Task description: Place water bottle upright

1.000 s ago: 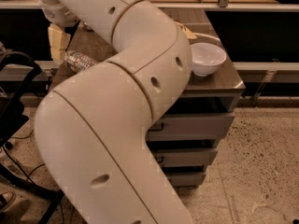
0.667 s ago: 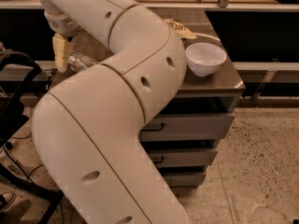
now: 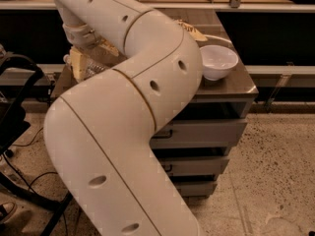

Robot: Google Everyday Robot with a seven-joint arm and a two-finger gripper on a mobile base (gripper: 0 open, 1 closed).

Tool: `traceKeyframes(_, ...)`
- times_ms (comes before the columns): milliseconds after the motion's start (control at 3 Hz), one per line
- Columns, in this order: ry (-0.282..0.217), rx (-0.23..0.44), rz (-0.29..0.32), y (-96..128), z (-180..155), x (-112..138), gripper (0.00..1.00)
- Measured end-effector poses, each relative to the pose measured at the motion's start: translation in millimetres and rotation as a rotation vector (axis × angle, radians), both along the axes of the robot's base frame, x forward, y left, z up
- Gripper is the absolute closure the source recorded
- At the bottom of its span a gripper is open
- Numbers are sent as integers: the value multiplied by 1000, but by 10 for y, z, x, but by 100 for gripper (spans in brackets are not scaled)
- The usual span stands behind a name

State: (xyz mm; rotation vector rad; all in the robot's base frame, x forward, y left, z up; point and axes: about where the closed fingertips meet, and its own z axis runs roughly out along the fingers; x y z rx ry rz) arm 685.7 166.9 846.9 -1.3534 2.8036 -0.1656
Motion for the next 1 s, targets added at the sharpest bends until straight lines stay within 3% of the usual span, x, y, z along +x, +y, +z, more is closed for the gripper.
traceKeyframes(1000, -59, 55, 8, 149, -91, 192, 96)
